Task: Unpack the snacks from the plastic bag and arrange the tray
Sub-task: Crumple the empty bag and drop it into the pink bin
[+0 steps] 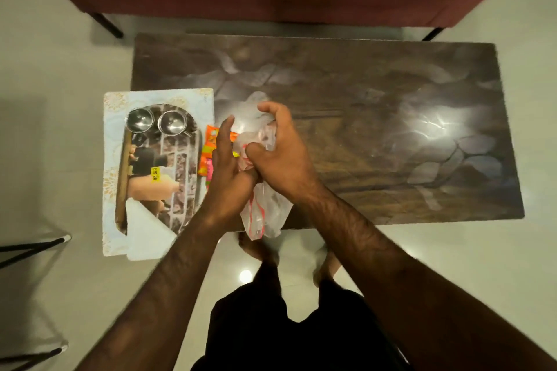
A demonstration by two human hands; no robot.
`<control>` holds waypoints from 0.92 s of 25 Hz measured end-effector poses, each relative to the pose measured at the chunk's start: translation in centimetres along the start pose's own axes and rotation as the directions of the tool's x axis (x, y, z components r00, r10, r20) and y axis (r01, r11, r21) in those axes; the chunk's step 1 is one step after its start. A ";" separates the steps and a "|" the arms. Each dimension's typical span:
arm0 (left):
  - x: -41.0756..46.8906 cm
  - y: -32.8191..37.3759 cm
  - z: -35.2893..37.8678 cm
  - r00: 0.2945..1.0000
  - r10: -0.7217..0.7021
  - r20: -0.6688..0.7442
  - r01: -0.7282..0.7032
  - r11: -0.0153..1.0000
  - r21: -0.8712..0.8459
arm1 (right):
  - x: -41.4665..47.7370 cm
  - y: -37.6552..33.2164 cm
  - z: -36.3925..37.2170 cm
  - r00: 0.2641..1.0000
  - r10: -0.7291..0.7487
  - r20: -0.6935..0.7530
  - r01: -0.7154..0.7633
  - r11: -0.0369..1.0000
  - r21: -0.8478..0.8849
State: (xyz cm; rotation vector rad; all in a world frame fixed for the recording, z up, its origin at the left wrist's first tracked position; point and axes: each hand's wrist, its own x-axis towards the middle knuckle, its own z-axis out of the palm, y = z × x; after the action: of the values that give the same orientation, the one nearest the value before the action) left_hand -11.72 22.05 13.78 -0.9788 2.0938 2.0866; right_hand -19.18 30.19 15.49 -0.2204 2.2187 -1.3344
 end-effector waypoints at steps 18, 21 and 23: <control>-6.0 2.7 30.7 0.885 -0.383 0.266 0.466 0.729 -0.502 | -10.4 14.0 -26.3 0.965 -0.053 -0.257 0.014 0.989 -0.148; -7.1 2.8 35.0 0.872 -0.350 0.342 0.488 0.677 -0.551 | -10.9 15.9 -30.5 0.932 -0.037 -0.360 -0.031 0.983 -0.183; -7.4 3.1 36.9 0.875 -0.286 0.390 0.465 0.721 -0.515 | -10.5 17.0 -32.7 0.921 0.055 -0.387 -0.107 0.988 -0.114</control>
State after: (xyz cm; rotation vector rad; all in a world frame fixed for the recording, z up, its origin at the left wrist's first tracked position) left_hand -22.02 58.33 15.99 -0.9625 0.9791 2.4920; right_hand -25.24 68.04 16.69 0.0960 2.6134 -1.2700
